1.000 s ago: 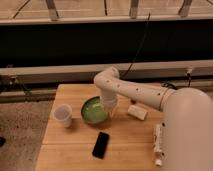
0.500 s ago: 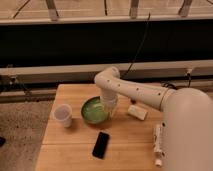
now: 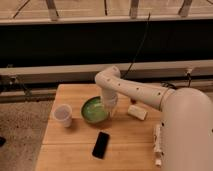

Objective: Drag the ceramic bowl in a circle

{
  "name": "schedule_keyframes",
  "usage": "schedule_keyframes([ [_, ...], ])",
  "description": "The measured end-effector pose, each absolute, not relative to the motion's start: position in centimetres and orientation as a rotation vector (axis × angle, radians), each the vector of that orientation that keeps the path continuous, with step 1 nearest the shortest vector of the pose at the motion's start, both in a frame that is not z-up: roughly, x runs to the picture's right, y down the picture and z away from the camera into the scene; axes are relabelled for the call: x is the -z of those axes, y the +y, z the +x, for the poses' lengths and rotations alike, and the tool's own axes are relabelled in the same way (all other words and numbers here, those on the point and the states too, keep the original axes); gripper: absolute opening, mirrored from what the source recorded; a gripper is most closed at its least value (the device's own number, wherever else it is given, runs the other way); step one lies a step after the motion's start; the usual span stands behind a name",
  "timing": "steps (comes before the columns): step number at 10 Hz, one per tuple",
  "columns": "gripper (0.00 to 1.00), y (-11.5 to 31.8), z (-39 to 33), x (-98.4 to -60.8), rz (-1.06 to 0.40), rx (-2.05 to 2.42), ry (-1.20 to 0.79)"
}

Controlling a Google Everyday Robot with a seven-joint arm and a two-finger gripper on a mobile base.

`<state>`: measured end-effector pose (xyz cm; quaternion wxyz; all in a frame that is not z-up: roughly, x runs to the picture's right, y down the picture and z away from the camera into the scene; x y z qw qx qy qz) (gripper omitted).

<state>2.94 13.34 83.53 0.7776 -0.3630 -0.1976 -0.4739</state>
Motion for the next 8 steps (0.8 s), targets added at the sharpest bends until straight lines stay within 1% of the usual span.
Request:
schedule_keyframes([
  [8,0.01,13.4,4.5,-83.8,-0.8,0.97,-0.425],
])
